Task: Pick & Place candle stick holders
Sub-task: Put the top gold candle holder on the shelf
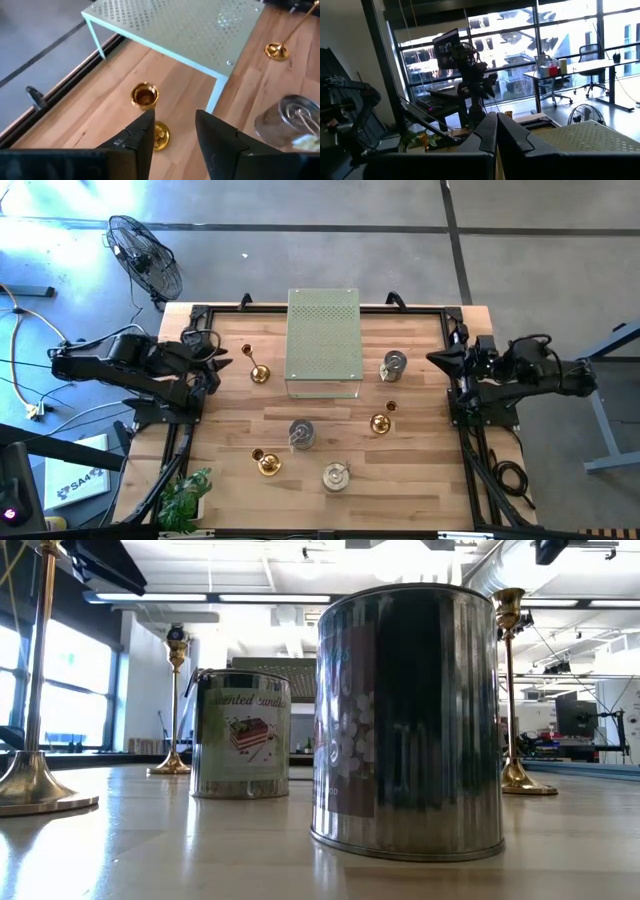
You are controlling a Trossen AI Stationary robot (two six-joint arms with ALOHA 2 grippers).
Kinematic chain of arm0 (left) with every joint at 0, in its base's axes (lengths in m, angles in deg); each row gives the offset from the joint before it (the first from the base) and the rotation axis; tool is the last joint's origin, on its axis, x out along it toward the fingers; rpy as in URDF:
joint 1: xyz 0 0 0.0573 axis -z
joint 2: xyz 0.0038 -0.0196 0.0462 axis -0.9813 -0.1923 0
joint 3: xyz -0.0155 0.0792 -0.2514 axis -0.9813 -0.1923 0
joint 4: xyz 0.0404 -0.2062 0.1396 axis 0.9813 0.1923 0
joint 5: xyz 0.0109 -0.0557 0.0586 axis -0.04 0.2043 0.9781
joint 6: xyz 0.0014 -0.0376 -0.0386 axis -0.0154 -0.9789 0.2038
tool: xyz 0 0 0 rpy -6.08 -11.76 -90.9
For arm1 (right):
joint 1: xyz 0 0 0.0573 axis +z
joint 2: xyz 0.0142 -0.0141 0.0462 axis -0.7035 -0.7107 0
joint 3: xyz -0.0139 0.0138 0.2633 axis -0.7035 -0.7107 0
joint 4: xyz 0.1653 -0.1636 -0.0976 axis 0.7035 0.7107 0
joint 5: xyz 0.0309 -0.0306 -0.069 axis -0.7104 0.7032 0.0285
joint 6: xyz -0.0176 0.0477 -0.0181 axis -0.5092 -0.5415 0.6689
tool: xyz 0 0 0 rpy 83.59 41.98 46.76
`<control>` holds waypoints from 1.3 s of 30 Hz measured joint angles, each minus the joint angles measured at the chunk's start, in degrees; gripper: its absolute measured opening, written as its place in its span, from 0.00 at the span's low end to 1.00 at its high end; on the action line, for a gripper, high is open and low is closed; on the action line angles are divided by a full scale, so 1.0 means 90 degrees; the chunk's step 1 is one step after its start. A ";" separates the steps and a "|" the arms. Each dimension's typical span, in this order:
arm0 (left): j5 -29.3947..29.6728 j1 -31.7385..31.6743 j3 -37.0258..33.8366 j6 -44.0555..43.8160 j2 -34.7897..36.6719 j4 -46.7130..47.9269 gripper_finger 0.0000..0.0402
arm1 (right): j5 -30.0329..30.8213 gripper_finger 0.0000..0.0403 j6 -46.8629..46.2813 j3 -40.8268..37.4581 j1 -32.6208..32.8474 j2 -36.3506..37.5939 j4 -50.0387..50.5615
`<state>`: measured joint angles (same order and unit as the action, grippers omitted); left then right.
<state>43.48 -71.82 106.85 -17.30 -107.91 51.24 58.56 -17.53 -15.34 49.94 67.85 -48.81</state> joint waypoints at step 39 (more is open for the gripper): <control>0.0317 0.0005 -0.0268 0.1679 -0.0060 -0.1123 0.46 | 0.0321 0.01 -0.0164 0.0062 0.0001 -0.0106 0.0521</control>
<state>46.33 -71.77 104.44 -2.19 -108.45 41.13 61.45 -19.01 -14.78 49.95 66.89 -44.12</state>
